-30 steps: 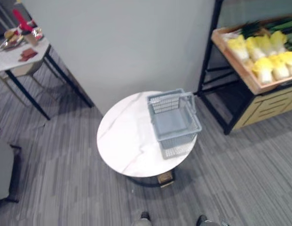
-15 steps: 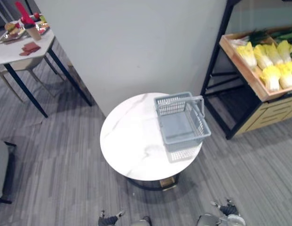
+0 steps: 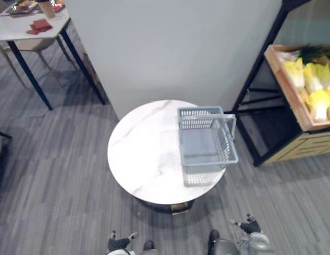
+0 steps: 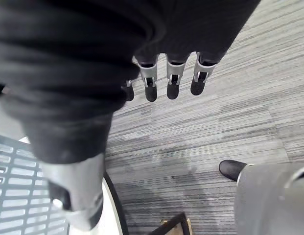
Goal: Pick vegetable in the basket
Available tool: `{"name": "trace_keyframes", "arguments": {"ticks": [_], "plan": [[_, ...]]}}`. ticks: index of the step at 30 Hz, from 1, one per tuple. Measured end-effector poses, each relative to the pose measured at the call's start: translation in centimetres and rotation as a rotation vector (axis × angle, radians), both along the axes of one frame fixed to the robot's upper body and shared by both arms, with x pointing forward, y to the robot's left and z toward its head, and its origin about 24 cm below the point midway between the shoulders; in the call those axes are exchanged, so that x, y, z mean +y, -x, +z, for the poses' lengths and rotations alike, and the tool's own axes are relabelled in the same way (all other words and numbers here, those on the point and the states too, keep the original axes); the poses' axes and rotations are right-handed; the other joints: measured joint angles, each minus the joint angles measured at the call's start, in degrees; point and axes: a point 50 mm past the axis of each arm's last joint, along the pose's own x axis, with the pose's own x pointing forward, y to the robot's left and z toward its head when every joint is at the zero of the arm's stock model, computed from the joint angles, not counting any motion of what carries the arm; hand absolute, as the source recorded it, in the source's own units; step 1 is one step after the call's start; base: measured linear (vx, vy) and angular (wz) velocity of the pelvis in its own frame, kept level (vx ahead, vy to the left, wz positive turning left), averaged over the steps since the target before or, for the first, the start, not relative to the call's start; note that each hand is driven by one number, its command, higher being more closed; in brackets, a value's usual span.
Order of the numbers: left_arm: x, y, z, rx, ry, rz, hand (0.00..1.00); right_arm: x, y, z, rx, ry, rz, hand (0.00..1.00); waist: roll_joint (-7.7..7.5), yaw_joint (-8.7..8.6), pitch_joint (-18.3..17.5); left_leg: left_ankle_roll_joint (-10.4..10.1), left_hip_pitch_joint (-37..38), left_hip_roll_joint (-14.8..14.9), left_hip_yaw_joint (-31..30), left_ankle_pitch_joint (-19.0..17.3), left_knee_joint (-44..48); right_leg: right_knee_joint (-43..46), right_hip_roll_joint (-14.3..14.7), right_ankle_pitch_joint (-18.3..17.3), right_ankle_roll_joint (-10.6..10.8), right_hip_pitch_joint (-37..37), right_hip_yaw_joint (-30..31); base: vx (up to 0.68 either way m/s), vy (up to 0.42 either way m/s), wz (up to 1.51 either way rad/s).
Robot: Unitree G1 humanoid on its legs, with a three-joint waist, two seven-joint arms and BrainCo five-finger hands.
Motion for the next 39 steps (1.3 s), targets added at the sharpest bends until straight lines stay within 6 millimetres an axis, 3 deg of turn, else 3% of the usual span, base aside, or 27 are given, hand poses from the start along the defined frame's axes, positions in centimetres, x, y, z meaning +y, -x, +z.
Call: {"name": "trace_keyframes", "arguments": {"ticks": [2,5,6,9,10,12,13,14,15,16,18,21,23,25,27,29,31,32,34,35,36,39], "plan": [[-0.7,-0.2,-0.1,-0.005,0.022,0.008,0.0,-0.3,-0.3,0.2,-0.008,0.01,0.001,0.0,1.61,-0.15,-0.2,-0.9,-0.3,1.4,-0.9,0.6,-0.4,-0.2,1.3,-1.2,-0.5,0.3,-1.5,0.06,-0.16,0.28],[-1.4,-1.3,0.0,-0.031,0.056,0.009,0.0,-0.3,-0.3,0.2,-0.011,0.01,0.003,0.0,1.1,-0.26,0.6,-0.9,-7.4,1.1,-1.1,0.5,12.4,-1.4,0.4,-2.0,-0.7,2.2,-3.4,0.05,-0.134,0.43],[-1.8,-2.0,0.2,-0.052,0.065,-0.002,0.0,-0.4,0.1,0.1,-0.002,0.012,0.003,0.0,1.88,-0.02,1.3,-0.9,-10.3,1.4,-1.2,0.5,20.8,-3.1,0.4,-1.9,-0.5,5.0,-4.3,0.04,-0.142,0.4],[-2.7,-2.3,0.2,-0.065,0.091,-0.001,0.0,-0.7,-0.1,0.3,-0.006,0.029,0.02,0.0,3.39,1.03,1.8,-1.4,-13.1,2.1,-1.3,-0.5,29.0,-5.5,0.5,-1.5,-0.3,8.5,-3.3,0.06,-0.013,-0.04],[-3.1,-2.2,0.2,-0.069,0.099,-0.003,0.0,-0.7,-0.9,0.9,-0.04,0.036,0.032,0.0,4.12,1.02,1.9,-0.9,-13.2,1.0,-0.9,-2.4,25.9,-6.1,0.1,-1.3,0.2,8.2,-2.3,0.06,0.103,-0.25],[-3.4,-2.2,0.2,-0.076,0.108,0.003,0.0,-1.0,-2.1,1.8,-0.092,0.056,0.052,0.0,5.07,0.97,2.4,-0.4,-13.1,-0.8,-0.8,-2.6,17.0,-7.4,0.1,-0.9,0.8,7.6,-1.2,0.04,0.16,-0.29],[-3.4,-2.0,0.3,-0.082,0.108,0.009,0.0,-1.1,-2.5,2.2,-0.114,0.063,0.056,0.0,5.67,1.1,2.5,0.6,-12.8,-1.6,-1.2,-1.2,10.2,-7.5,0.4,-0.5,1.4,7.0,-0.4,0.04,0.194,-0.35],[-3.2,-2.1,0.4,-0.091,0.108,0.02,0.0,-1.1,-2.7,2.3,-0.121,0.065,0.057,0.0,5.99,1.33,2.7,2.1,-11.8,-2.0,-0.9,0.8,9.3,-7.6,0.2,-0.3,1.8,7.0,0.4,0.13,0.222,-0.23],[-2.9,-2.3,0.5,-0.099,0.097,0.016,0.0,-0.5,-2.7,2.3,-0.124,0.055,0.067,0.0,4.57,1.57,2.8,2.2,-11.5,-3.3,-0.5,0.6,8.5,-10.2,-0.1,1.0,2.6,7.4,0.8,0.19,0.174,-0.12],[-2.4,-2.5,0.8,-0.114,0.083,0.019,0.0,0.1,-2.8,2.2,-0.128,0.043,0.075,0.0,3.26,1.59,3.2,3.6,-12.4,-4.0,0.1,0.3,9.9,-12.5,-0.5,3.4,3.0,8.0,0.9,0.22,0.159,-0.08],[-2.1,-2.9,1.1,-0.131,0.072,0.015,0.0,0.5,-2.8,2.2,-0.128,0.039,0.082,0.0,2.66,2.54,3.4,5.6,-13.3,-5.0,0.8,-1.2,12.3,-14.7,-1.3,4.5,3.8,8.5,1.7,0.18,0.108,-0.2],[-2.3,-2.9,1.1,-0.13,0.071,0.01,0.0,1.1,-3.2,2.5,-0.148,0.048,0.119,0.0,2.45,2.49,3.5,6.7,-12.0,-6.8,2.5,-3.3,12.4,-14.4,-3.0,4.7,4.3,8.9,2.4,0.19,0.13,-0.25],[-2.4,-2.9,1.0,-0.124,0.071,0.007,0.0,1.7,-3.2,2.4,-0.145,0.045,0.144,0.0,2.43,2.5,3.5,7.0,-10.9,-6.4,3.7,-4.5,12.2,-8.8,-3.2,4.6,4.0,6.2,3.0,0.11,0.127,-0.4],[-2.5,-3.0,1.1,-0.122,0.061,-0.008,0.0,2.1,-3.0,2.3,-0.142,0.039,0.159,0.0,1.77,2.41,3.9,7.5,-8.9,-6.1,5.3,-5.5,12.1,2.0,-3.9,3.4,2.0,1.5,3.9,0.07,0.131,-0.41],[-1.7,-3.1,1.5,-0.128,0.022,-0.031,0.0,3.2,-2.2,1.8,-0.121,0.013,0.18,0.0,-0.9,2.37,4.8,8.1,-4.1,-7.2,6.9,-7.0,11.4,14.4,-6.0,3.3,0.9,-1.8,5.6,0.07,0.123,-0.29],[-1.2,-2.8,1.6,-0.12,-0.002,-0.045,0.0,4.0,-1.2,1.2,-0.095,-0.01,0.19,0.0,-2.09,1.64,4.7,8.4,-1.5,-7.4,7.1,-8.1,10.9,19.1,-6.5,5.1,-1.5,-2.0,5.8,0.11,0.076,-0.08],[-1.0,-2.4,1.6,-0.113,-0.01,-0.045,0.0,4.4,-0.8,1.0,-0.084,-0.02,0.195,0.0,-2.18,0.94,4.5,8.8,-0.2,-7.8,6.8,-8.1,10.0,21.9,-6.6,5.4,-1.8,-3.3,6.2,0.13,0.003,0.02],[-0.9,-2.4,1.6,-0.113,-0.018,-0.053,0.0,4.6,-0.9,1.0,-0.086,-0.027,0.196,0.0,-2.35,0.9,4.5,8.9,0.1,-6.8,6.6,-8.1,9.8,25.5,-3.8,1.4,-1.3,-5.0,5.9,0.14,-0.081,0.05],[-0.8,-2.4,1.6,-0.109,-0.022,-0.05,0.0,4.5,-1.0,1.1,-0.093,-0.024,0.197,0.0,-2.04,0.82,4.7,8.9,0.1,-6.1,5.9,-8.1,9.9,25.5,0.7,-3.5,-3.2,-6.0,4.1,0.14,-0.144,0.14],[-0.8,-2.3,1.6,-0.106,-0.02,-0.047,0.0,4.5,-1.0,1.1,-0.094,-0.022,0.197,0.0,-1.89,0.72,4.7,8.9,0.1,-6.1,5.1,-8.1,10.1,22.1,3.0,-4.4,-4.6,-5.9,1.9,0.16,-0.206,0.28],[-0.7,-2.3,1.6,-0.106,-0.021,-0.044,0.0,4.4,-0.9,1.1,-0.093,-0.023,0.197,0.0,-3.19,0.85,4.2,8.5,0.2,-7.6,4.5,-8.3,10.8,11.8,3.4,-3.6,-5.6,-4.4,-2.5,0.16,-0.187,0.23],[-1.7,-2.2,1.4,-0.103,0.01,-0.03,0.0,4.0,-2.0,1.7,-0.121,-0.001,0.209,0.0,-0.47,0.81,4.4,7.7,0.1,-6.6,3.4,-8.9,11.1,6.4,5.6,-3.8,-7.4,-1.3,-3.4,0.1,-0.11,-0.13]]}}
